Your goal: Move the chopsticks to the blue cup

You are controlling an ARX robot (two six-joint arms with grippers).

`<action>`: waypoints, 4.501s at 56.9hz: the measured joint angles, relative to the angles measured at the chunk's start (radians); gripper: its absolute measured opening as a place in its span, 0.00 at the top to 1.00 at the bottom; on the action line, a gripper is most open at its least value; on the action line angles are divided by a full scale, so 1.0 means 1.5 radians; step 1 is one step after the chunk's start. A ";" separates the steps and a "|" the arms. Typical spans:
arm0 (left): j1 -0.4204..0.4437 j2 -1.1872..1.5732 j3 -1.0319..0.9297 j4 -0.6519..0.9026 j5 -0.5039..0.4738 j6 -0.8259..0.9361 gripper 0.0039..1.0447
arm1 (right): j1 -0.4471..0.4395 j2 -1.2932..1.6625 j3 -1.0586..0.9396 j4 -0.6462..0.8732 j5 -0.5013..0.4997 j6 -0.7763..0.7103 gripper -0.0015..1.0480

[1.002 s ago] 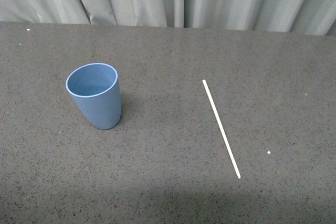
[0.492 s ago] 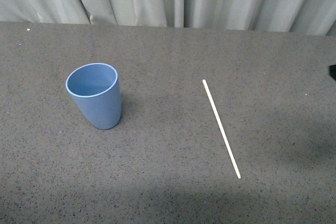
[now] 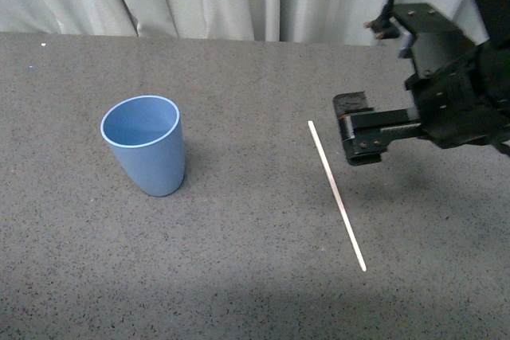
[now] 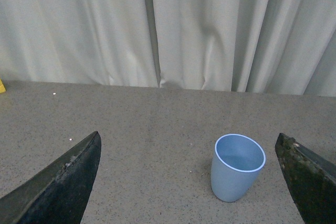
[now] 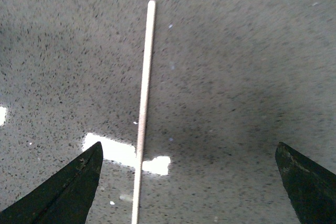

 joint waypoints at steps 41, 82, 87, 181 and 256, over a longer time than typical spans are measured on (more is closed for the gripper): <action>0.000 0.000 0.000 0.000 0.000 0.000 0.06 | 0.043 0.252 0.248 -0.168 0.014 0.087 0.31; 0.000 0.000 0.000 0.000 0.000 0.000 0.06 | 0.038 0.202 0.159 -0.022 -0.005 0.085 0.99; 0.000 0.000 0.000 0.000 0.000 0.000 0.06 | 0.039 0.144 0.097 0.105 -0.039 0.063 0.99; 0.000 0.000 0.000 0.000 0.000 0.000 0.06 | 0.143 0.178 0.057 0.710 -0.296 0.075 0.18; 0.000 0.000 0.000 0.000 0.000 0.000 0.06 | -0.138 -0.644 -0.614 0.623 0.091 -0.047 0.81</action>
